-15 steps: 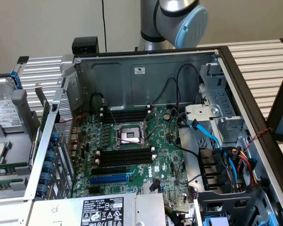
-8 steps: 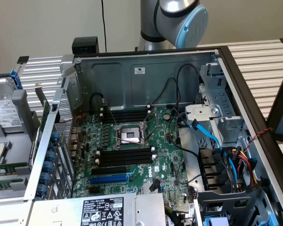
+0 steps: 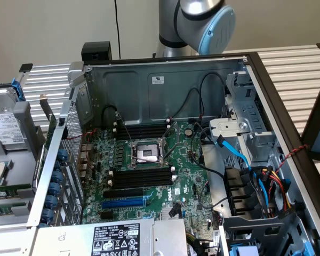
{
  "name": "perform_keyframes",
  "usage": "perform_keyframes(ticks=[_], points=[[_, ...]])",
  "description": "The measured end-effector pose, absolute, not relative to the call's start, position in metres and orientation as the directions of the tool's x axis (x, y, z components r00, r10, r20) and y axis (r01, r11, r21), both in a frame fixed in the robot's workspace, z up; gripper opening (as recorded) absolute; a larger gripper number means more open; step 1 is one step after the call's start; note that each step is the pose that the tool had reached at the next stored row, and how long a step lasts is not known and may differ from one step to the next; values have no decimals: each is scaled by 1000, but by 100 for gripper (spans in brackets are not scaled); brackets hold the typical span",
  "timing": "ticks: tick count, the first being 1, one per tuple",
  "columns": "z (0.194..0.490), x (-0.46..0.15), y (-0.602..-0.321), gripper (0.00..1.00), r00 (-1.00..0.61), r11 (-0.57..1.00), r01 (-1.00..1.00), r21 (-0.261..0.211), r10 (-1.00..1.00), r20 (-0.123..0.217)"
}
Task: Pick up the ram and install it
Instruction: 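Pick up the ram and move it above insertion slot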
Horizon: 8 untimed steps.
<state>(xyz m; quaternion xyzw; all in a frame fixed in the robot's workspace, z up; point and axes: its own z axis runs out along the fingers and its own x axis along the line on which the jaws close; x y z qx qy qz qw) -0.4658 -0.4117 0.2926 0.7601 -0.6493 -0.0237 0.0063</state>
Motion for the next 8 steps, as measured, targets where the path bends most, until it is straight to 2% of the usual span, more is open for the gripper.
perform_keyframes(ticks=[8], points=[[278,-466,-412,27,159,-160,-986,40,-987,-28]])
